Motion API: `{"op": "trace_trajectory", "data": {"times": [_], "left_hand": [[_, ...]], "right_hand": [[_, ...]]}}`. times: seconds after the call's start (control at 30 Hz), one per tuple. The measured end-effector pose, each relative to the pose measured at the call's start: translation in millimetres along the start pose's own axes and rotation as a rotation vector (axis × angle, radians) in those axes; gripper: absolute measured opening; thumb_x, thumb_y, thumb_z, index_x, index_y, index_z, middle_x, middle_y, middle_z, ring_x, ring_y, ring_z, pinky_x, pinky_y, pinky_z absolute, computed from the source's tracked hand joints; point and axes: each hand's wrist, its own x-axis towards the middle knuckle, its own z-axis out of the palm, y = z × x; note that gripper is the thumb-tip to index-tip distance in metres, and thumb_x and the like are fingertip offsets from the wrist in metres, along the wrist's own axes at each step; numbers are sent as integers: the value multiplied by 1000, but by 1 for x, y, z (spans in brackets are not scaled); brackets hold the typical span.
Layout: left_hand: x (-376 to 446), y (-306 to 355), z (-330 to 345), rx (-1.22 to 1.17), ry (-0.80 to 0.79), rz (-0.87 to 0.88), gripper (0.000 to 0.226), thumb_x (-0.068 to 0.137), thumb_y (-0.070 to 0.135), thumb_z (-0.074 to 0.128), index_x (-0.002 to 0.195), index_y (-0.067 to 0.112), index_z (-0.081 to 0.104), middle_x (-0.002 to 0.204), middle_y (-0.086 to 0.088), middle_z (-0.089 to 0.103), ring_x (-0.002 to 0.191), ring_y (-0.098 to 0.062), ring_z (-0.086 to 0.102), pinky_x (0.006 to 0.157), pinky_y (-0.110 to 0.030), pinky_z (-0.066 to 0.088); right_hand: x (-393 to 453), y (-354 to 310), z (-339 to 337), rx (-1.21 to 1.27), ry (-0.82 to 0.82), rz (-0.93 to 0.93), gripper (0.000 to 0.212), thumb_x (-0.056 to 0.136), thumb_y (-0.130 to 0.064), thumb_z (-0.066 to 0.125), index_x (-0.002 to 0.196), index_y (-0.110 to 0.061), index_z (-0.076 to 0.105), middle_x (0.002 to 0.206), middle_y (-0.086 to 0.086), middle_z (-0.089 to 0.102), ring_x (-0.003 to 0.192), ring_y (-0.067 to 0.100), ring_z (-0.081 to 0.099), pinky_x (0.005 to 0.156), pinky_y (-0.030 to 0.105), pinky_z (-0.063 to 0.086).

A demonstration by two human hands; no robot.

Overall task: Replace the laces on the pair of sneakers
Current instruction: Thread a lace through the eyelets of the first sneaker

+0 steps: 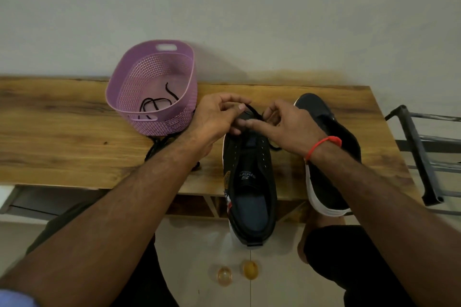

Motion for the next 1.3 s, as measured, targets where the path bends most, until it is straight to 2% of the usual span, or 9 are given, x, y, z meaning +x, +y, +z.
{"op": "trace_trajectory", "data": {"times": [0.1,0.23,0.37,0.47,0.6,0.7,0.83,1.1,1.3], "left_hand": [[-2,-3,1,143,-57,4,17,102,17,59,107,23,74,93,2,72,60,-6,62,48,-23,50],[-4,-4,4,301,-76,27,18,103,22,57,106,26,74,90,5,70,57,-1,58,43,-16,41],[-3,-3,4,381,-140,41,15,98,20,66,107,27,74,93,9,75,56,1,58,60,-15,50],[-3,-6,6,576,-128,118,12,92,26,72,102,31,76,97,15,72,65,2,58,70,-20,51],[-6,-12,16,721,-82,224,11,88,30,75,98,31,77,92,27,48,99,-1,44,92,-32,44],[-6,-16,23,777,-42,195,13,86,34,76,99,31,76,108,12,47,109,-6,42,95,-34,45],[-6,-17,30,761,-22,177,13,86,36,76,98,31,77,104,15,47,110,-6,46,92,-34,47],[-6,-16,36,749,-35,127,12,89,38,74,99,33,77,84,32,40,121,-12,50,105,-56,39],[-3,-16,33,739,-88,117,17,88,35,75,105,34,75,106,20,57,127,-16,49,106,-56,41]], "right_hand": [[-5,3,8,-148,-215,102,44,80,-56,72,105,-26,52,88,-9,56,77,4,54,56,21,38],[-5,5,4,-55,-203,196,35,85,-41,70,113,-21,60,93,-1,67,85,15,66,72,30,56],[-8,17,-4,268,-189,307,11,92,-16,66,98,-10,73,95,12,75,86,23,73,81,42,61],[-12,22,-7,437,-194,351,11,93,-8,63,95,-5,74,91,12,76,84,21,74,76,36,61],[-12,21,-8,536,-208,364,9,90,-8,67,91,-2,74,74,7,75,65,12,72,61,24,57],[-13,21,-9,590,-219,381,10,89,-9,68,90,-1,74,77,8,76,69,15,73,60,25,58],[-14,20,-10,617,-231,393,9,89,-9,68,91,-3,74,85,11,77,77,18,75,65,27,60],[-13,21,-10,605,-258,394,16,98,-11,58,104,-1,70,103,17,73,88,23,72,76,31,61],[-12,20,-5,337,-179,291,10,92,-10,67,101,-7,68,92,11,73,84,19,73,67,22,60]]}}
